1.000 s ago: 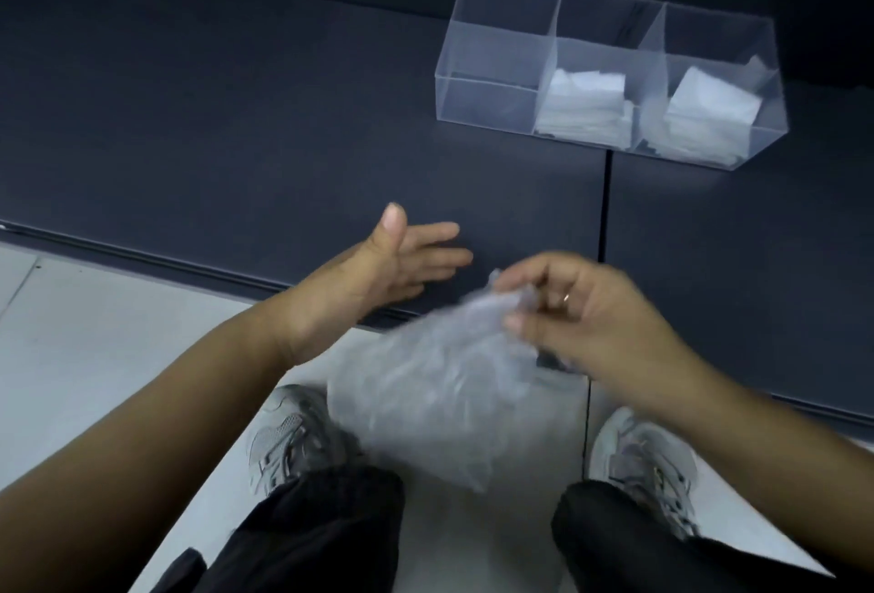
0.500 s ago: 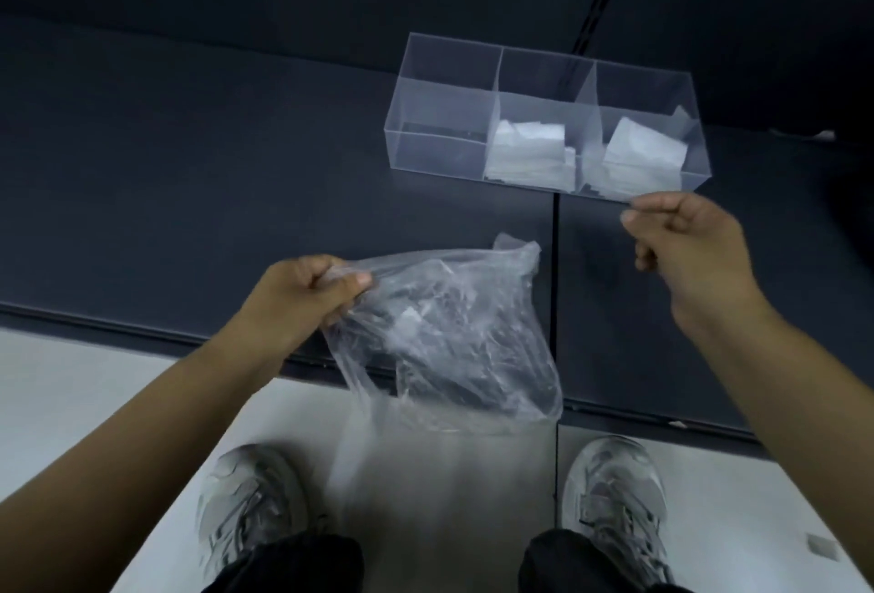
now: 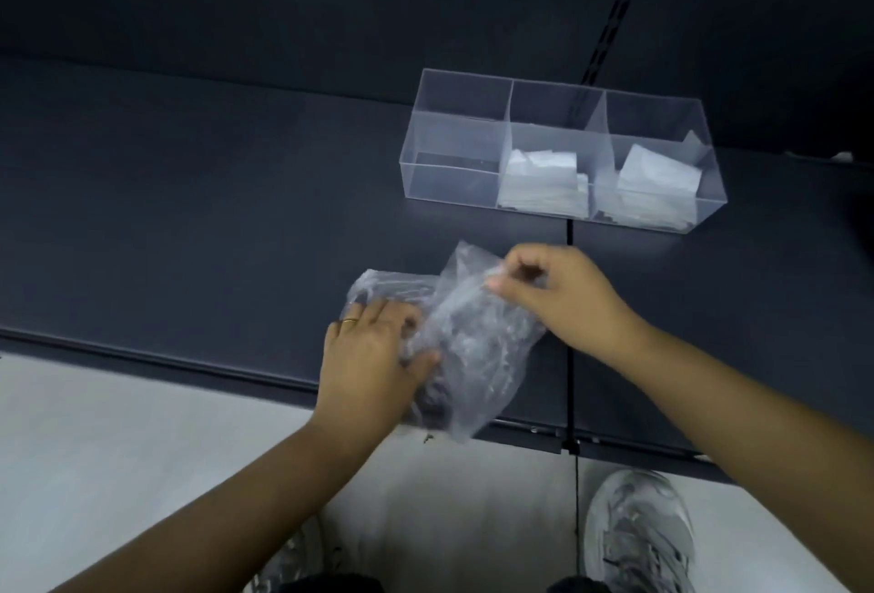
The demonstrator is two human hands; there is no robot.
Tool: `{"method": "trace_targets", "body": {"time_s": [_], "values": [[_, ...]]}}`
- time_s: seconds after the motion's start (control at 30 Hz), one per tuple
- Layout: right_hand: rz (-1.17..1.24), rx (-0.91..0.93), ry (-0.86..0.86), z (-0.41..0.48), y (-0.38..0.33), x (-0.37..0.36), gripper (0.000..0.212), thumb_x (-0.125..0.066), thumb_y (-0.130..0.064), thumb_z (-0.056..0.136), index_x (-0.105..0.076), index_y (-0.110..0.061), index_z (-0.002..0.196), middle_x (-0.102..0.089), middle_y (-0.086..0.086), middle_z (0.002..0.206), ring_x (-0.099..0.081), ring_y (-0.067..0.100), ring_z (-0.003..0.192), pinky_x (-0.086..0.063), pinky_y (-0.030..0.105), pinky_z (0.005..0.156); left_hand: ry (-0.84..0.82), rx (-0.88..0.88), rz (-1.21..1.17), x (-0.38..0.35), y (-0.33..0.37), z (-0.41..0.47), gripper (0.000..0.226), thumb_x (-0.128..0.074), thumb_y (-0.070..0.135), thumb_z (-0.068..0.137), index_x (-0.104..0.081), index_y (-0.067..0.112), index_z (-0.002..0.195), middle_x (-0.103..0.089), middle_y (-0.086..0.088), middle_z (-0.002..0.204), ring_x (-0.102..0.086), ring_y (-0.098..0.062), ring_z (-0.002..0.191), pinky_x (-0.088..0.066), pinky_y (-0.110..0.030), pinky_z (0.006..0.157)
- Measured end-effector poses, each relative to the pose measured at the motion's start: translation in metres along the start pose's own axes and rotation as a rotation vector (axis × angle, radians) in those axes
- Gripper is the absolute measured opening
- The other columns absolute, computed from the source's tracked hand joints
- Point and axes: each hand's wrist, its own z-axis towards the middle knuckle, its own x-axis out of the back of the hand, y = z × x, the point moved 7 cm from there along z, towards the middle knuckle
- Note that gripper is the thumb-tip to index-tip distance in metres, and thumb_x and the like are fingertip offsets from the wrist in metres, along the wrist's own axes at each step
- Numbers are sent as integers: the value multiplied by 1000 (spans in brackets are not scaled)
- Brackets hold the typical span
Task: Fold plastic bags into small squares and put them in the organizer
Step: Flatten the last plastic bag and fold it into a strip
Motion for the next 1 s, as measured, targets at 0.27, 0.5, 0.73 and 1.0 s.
{"method": "trace_targets", "body": {"time_s": [0.27,0.5,0.73,1.0], "values": [[331,-330,493,-27,57,62,41,-58,-38,94,-61,-9,64,-57,4,60,-51,14,59,-46,28,66,37,236,-846,16,-33,-1,22,-68,17,87,-61,15,66,-59,10,53,-52,2,48,-41,-10,47],[280,-155,323,-26,17,63,36,-58,-39,90,-64,-12,67,-56,-13,55,-49,-2,54,-42,13,59,-493,185,-772,38,-25,6,53,-60,78,69,-59,52,115,-60,28,121,-55,7,111,-42,-25,96],[179,-147,-350,-14,-18,34,37,-80,-28,69,-66,-19,102,-70,-1,77,-67,15,68,-52,20,68,-363,175,-909,20,58,49,21,-71,33,84,-72,14,93,-75,-1,91,-71,-14,87,-54,-20,74],[648,-450,189,-29,37,59,29,-57,-28,94,-66,-3,105,-74,9,95,-68,23,86,-56,34,79,-76,399,-1065,21,9,39,39,-65,29,90,-60,-10,91,-59,-23,79,-53,-30,73,-51,-46,73]]}}
